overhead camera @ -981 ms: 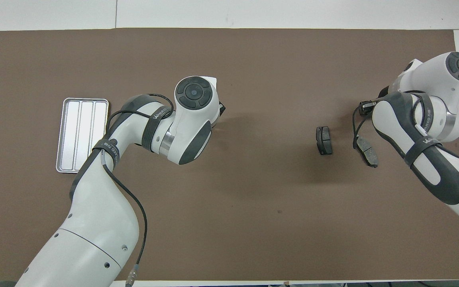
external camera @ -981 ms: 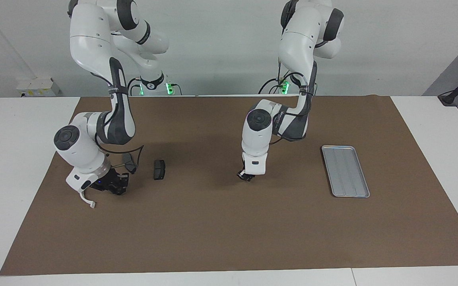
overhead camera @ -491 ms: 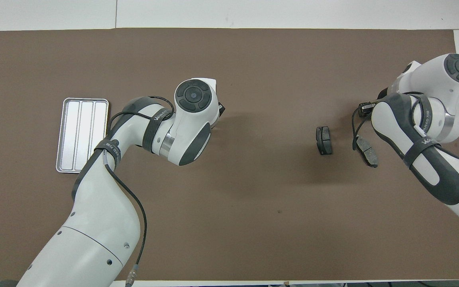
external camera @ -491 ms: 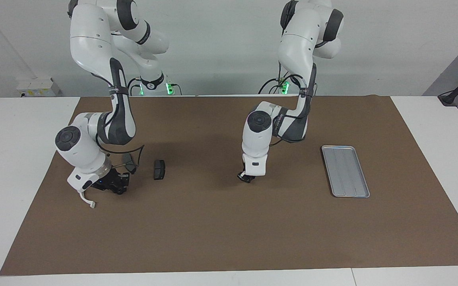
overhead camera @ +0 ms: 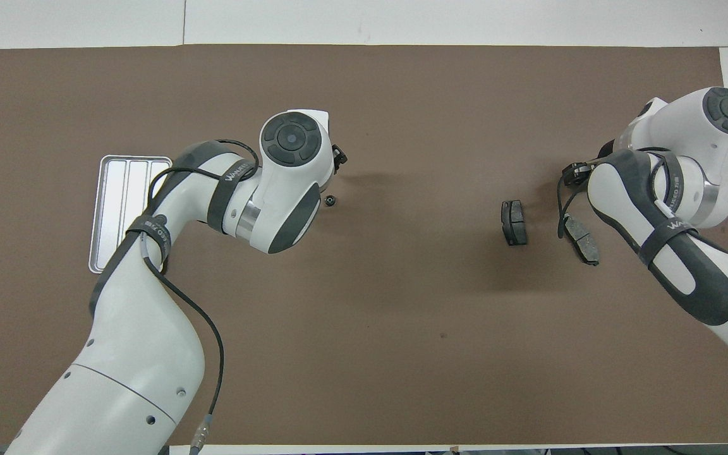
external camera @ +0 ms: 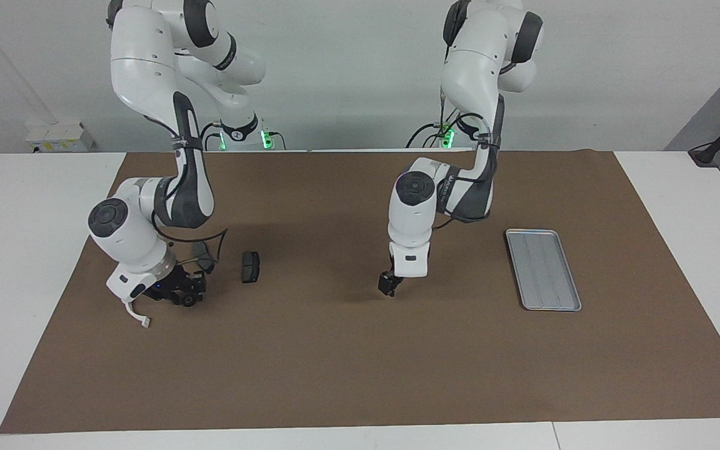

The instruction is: Place bearing gear from tray to pile

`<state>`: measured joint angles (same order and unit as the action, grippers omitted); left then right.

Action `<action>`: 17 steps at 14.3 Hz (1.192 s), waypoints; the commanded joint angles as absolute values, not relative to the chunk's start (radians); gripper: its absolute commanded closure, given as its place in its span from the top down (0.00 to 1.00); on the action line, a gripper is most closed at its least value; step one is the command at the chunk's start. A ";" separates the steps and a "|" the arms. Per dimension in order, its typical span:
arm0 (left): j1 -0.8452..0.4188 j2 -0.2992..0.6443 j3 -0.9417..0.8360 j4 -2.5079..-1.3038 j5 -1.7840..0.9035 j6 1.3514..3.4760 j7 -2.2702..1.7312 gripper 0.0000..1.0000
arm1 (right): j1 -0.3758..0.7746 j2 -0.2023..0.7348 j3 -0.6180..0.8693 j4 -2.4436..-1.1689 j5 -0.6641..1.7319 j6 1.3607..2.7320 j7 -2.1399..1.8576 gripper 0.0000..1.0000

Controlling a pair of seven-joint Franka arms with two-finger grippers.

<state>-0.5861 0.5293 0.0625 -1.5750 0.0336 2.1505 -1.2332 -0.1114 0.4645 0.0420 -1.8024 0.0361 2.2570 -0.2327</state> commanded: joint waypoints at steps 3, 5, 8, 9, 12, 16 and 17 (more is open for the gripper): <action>-0.434 0.301 0.057 -1.598 0.054 1.941 -1.104 1.00 | -0.110 0.430 0.054 -1.792 0.038 2.237 -0.206 0.81; -0.382 0.224 0.057 -1.600 0.051 1.861 -1.030 1.00 | -0.107 0.430 0.063 -1.731 0.040 2.194 -0.201 0.81; -0.318 0.117 0.058 -1.601 0.051 1.717 -0.860 1.00 | -0.066 0.434 0.063 -1.597 0.037 2.099 -0.169 0.81; -0.283 0.076 0.058 -1.611 0.051 1.680 -0.798 1.00 | -0.051 0.448 0.063 -1.544 0.035 2.074 -0.161 0.81; -0.175 0.020 0.066 -1.602 0.045 1.568 -0.593 1.00 | 0.015 0.506 0.060 -1.410 -0.015 1.991 -0.141 0.81; -0.060 -0.014 0.046 -1.588 -0.012 1.493 -0.430 1.00 | 0.162 0.592 0.061 -1.195 -0.095 1.902 -0.003 0.79; -0.029 -0.032 0.031 -1.588 -0.014 1.462 -0.399 1.00 | 0.204 0.618 0.063 -1.145 -0.095 1.875 0.020 0.79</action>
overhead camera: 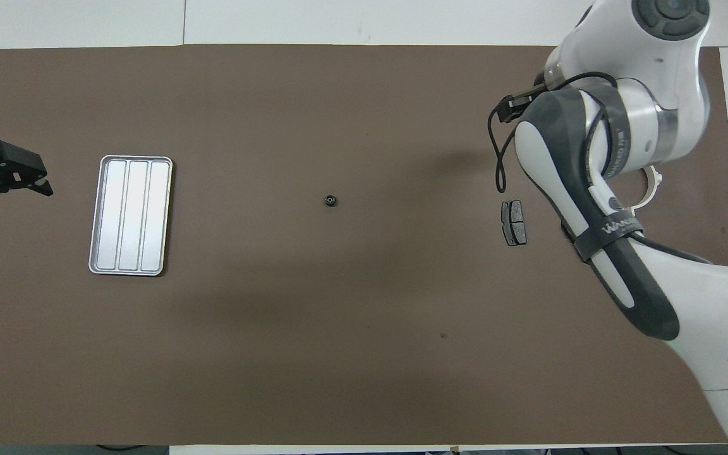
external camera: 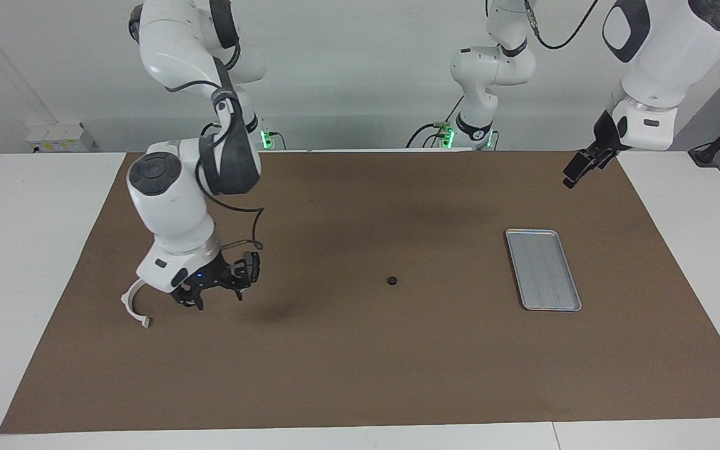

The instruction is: Place bearing gear from tray to pile

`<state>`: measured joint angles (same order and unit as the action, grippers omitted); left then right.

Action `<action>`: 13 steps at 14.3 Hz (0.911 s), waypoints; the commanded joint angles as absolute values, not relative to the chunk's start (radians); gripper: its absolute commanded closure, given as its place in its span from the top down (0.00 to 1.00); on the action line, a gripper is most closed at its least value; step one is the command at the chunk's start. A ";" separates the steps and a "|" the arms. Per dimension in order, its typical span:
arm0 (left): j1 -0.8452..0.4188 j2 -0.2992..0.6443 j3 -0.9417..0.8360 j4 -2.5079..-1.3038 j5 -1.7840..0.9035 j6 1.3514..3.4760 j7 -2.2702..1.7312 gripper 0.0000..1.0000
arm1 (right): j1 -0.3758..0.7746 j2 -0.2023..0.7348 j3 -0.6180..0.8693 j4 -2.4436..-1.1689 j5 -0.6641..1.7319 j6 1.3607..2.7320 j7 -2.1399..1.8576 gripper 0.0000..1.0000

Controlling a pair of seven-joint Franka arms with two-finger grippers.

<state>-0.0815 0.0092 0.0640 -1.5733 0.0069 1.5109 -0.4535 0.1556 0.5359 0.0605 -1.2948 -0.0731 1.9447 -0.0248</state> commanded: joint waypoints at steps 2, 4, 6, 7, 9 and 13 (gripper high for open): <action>0.017 -0.060 -0.007 -1.606 -0.015 1.457 -0.268 1.00 | 0.273 0.655 0.064 -1.114 -0.087 1.884 0.089 0.79; 0.041 -0.069 -0.017 -1.623 -0.015 1.471 -0.197 1.00 | 0.340 0.696 0.066 -1.082 -0.081 1.899 0.129 0.79; 0.041 -0.072 -0.031 -1.638 -0.015 1.479 -0.202 1.00 | 0.373 0.736 0.099 -1.055 -0.058 1.922 0.149 0.79; 0.041 -0.072 -0.038 -1.652 -0.015 1.526 -0.204 1.00 | 0.386 0.753 0.130 -1.055 -0.058 1.940 0.159 0.79; 0.041 -0.055 -0.028 -1.649 -0.021 1.578 -0.201 1.00 | 0.449 0.779 0.135 -1.055 -0.058 1.957 0.210 0.79; 0.034 -0.001 -0.028 -1.611 -0.049 1.579 -0.206 1.00 | 0.506 0.808 0.137 -1.060 -0.057 1.966 0.258 0.78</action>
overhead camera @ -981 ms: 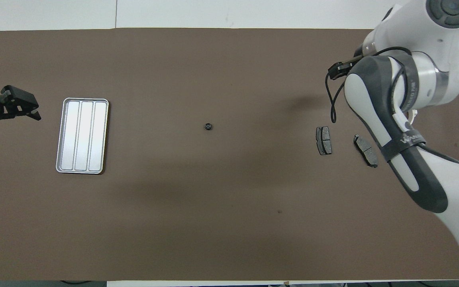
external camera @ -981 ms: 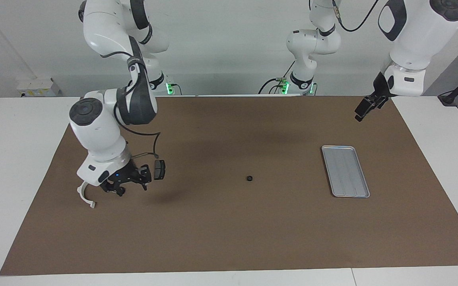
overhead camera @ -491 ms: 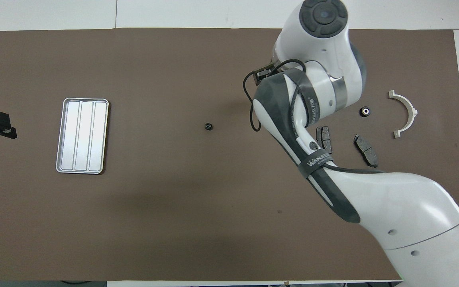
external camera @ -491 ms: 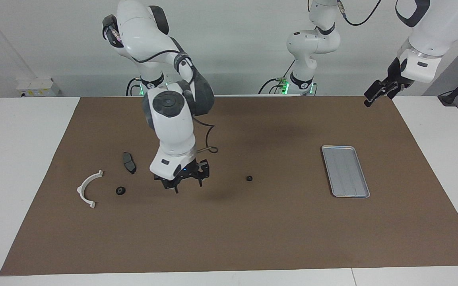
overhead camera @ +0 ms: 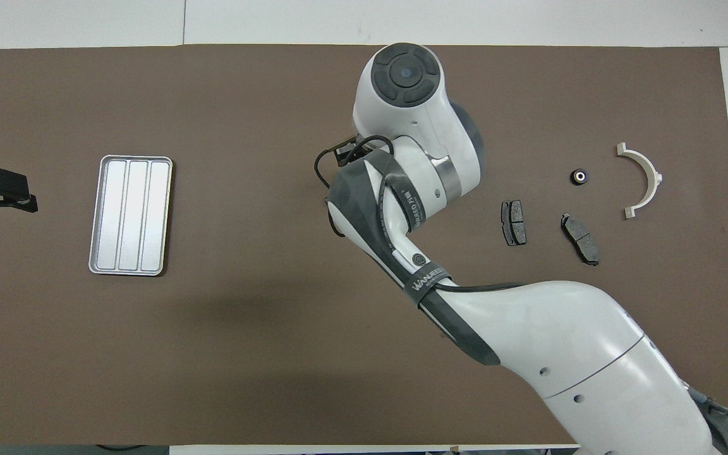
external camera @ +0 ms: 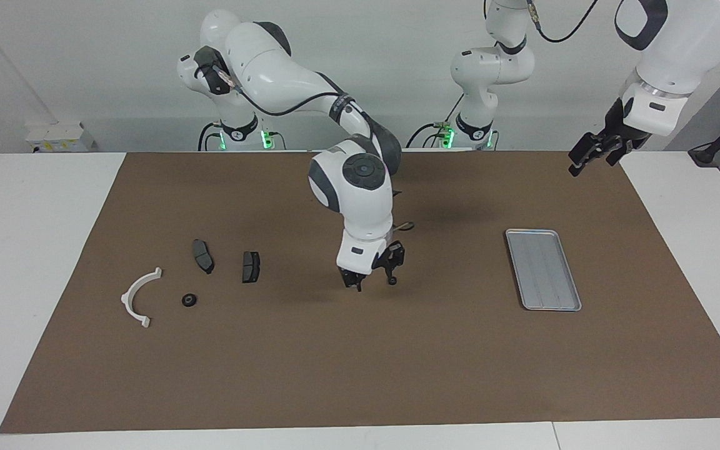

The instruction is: Place bearing gear from tray to pile

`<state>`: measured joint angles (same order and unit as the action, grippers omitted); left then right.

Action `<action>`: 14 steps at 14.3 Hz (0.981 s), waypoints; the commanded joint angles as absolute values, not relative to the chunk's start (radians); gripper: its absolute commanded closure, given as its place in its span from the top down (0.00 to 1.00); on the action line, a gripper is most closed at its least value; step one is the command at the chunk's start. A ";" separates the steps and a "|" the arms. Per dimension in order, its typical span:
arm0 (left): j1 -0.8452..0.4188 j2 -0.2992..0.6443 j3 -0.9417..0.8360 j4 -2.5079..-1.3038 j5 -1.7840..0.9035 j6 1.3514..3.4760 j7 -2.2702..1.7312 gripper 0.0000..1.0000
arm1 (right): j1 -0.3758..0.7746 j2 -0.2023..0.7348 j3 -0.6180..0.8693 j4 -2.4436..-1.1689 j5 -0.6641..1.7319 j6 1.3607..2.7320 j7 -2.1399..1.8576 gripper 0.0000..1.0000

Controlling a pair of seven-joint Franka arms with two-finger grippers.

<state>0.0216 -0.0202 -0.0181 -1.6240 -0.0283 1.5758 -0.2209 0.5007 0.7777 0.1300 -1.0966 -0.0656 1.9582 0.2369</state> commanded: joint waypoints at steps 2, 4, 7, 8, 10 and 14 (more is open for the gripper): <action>0.029 -0.009 -0.029 -1.629 -0.048 1.577 -0.195 1.00 | 0.512 0.819 0.137 -1.065 -0.054 1.986 0.268 0.75; 0.026 -0.009 -0.028 -1.631 -0.048 1.580 -0.201 1.00 | 0.526 0.842 0.137 -1.065 -0.055 2.009 0.275 0.74; 0.026 -0.009 -0.031 -1.629 -0.048 1.583 -0.201 1.00 | 0.548 0.856 0.135 -1.065 -0.057 2.011 0.282 0.73; 0.023 -0.009 -0.032 -1.628 -0.048 1.583 -0.201 1.00 | 0.554 0.857 0.135 -1.066 -0.057 2.011 0.287 0.72; 0.021 -0.009 -0.032 -1.629 -0.048 1.586 -0.199 1.00 | 0.555 0.857 0.135 -1.069 -0.058 2.011 0.288 0.71; 0.014 -0.008 -0.035 -1.625 -0.051 1.589 -0.198 1.00 | 0.538 0.853 0.135 -1.089 -0.064 2.055 0.287 0.71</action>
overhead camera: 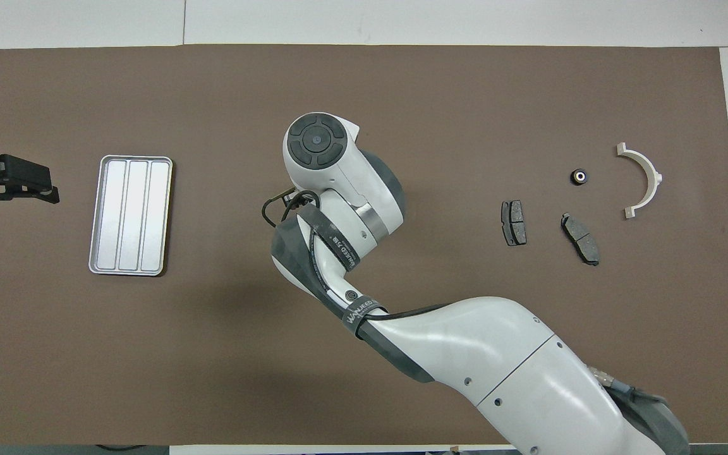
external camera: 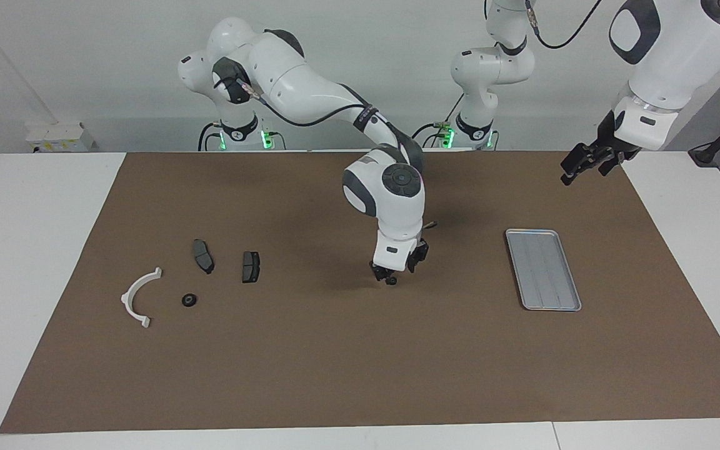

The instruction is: Place bearing gear from tray to pile

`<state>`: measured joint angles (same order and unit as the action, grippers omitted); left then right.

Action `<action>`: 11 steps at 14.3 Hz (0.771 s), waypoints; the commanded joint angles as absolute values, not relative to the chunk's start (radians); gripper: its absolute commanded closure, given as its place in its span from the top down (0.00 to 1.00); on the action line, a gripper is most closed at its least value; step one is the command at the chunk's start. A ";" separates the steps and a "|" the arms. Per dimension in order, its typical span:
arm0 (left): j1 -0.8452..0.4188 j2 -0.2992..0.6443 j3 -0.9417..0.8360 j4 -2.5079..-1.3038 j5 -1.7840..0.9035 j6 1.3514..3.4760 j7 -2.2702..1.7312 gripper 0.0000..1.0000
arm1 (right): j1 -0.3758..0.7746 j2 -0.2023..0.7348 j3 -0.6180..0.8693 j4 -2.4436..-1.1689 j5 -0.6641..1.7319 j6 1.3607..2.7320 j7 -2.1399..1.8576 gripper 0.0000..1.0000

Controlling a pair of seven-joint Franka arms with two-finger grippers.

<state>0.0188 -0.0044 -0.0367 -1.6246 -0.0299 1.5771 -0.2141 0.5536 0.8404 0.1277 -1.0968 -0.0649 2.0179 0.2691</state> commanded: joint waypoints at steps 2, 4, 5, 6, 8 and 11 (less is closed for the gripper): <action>0.012 -0.008 -0.032 -1.626 -0.049 1.589 -0.192 1.00 | 0.529 0.850 0.135 -1.104 -0.064 2.068 0.284 0.71; 0.012 -0.009 -0.032 -1.628 -0.049 1.589 -0.190 1.00 | 0.526 0.848 0.135 -1.127 -0.063 2.101 0.282 0.72; 0.012 -0.009 -0.032 -1.629 -0.049 1.589 -0.192 1.00 | 0.525 0.844 0.137 -1.144 -0.063 2.112 0.282 0.72; 0.012 -0.009 -0.032 -1.629 -0.049 1.589 -0.192 1.00 | 0.525 0.844 0.137 -1.147 -0.061 2.114 0.282 0.72; 0.012 -0.009 -0.034 -1.629 -0.049 1.589 -0.193 1.00 | 0.526 0.841 0.137 -1.160 -0.055 2.112 0.284 0.72; 0.014 -0.009 -0.032 -1.629 -0.049 1.588 -0.193 1.00 | 0.525 0.831 0.137 -1.183 -0.049 2.109 0.284 0.71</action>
